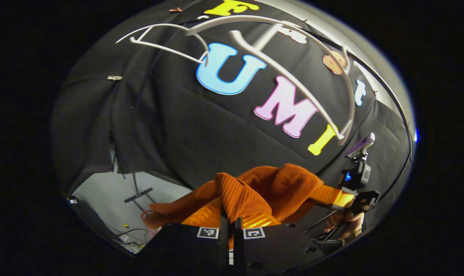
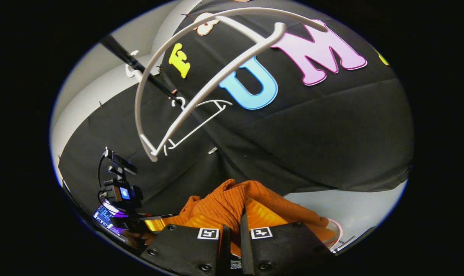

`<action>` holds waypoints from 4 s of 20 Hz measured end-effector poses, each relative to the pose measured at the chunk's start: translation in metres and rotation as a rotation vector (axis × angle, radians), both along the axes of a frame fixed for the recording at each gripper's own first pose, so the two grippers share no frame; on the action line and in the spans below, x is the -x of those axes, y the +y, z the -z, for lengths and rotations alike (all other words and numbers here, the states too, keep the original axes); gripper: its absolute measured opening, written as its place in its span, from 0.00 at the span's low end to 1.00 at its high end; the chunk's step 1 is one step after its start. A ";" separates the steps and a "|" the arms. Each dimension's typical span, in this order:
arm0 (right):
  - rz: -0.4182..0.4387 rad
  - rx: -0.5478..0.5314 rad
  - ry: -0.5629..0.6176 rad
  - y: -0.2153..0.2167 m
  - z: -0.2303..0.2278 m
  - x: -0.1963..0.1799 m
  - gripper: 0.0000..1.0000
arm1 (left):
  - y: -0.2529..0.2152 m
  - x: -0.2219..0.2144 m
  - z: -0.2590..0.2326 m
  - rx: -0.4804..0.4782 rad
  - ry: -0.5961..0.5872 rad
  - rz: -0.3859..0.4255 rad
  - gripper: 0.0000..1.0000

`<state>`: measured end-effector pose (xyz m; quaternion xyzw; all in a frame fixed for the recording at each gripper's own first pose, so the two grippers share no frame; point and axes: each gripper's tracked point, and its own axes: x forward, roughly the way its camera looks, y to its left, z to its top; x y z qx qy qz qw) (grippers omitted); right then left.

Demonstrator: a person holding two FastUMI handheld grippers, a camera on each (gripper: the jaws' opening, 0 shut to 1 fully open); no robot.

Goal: Grasp the clothes on the hanger with both hands and then place them into the laundry hamper below.

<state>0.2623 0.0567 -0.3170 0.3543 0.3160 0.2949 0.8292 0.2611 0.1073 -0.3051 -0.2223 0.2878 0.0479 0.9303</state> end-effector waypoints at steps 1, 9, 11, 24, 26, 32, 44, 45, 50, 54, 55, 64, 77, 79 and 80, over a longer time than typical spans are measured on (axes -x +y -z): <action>-0.016 -0.009 -0.006 0.004 -0.006 0.007 0.15 | -0.007 -0.002 -0.007 -0.003 -0.012 0.018 0.09; -0.109 0.084 0.104 0.013 0.048 0.039 0.15 | -0.033 0.014 0.036 0.043 0.122 0.030 0.09; -0.113 0.137 0.163 0.010 0.071 0.045 0.15 | -0.027 0.021 0.058 0.047 0.209 -0.013 0.09; -0.154 0.313 0.421 0.008 0.138 0.078 0.15 | -0.031 0.042 0.123 0.219 0.473 -0.144 0.09; -0.161 0.378 0.420 -0.007 0.151 0.078 0.32 | -0.026 0.042 0.128 0.182 0.491 -0.159 0.10; -0.130 0.445 0.416 -0.031 0.158 0.069 0.99 | -0.005 0.085 0.160 0.089 0.609 -0.180 0.96; -0.080 0.457 0.370 -0.028 0.145 0.088 0.99 | 0.006 0.090 0.104 0.050 0.427 -0.133 0.96; -0.069 0.468 0.365 -0.027 0.139 0.093 0.99 | 0.008 0.094 0.100 0.035 0.410 -0.119 0.96; -0.001 0.481 0.321 -0.012 0.104 0.120 0.99 | 0.004 0.121 0.064 0.022 0.329 -0.054 0.96; 0.075 0.526 0.191 -0.008 0.060 0.138 0.99 | 0.020 0.147 0.016 -0.047 0.220 -0.007 0.96; 0.093 0.541 0.159 -0.008 0.049 0.143 0.99 | 0.021 0.151 0.001 -0.064 0.191 0.003 0.96; 0.293 0.629 -0.140 -0.018 -0.076 0.189 0.99 | 0.015 0.190 -0.139 -0.297 -0.156 0.116 0.95; 0.585 0.623 -0.523 -0.060 -0.257 0.227 0.98 | -0.035 0.226 -0.277 -0.403 -0.469 0.179 0.92; 0.601 0.619 -0.563 -0.066 -0.275 0.232 1.00 | -0.049 0.229 -0.294 -0.405 -0.501 0.187 0.95; 0.605 0.618 -0.581 -0.070 -0.283 0.234 0.98 | -0.057 0.228 -0.304 -0.403 -0.522 0.189 0.95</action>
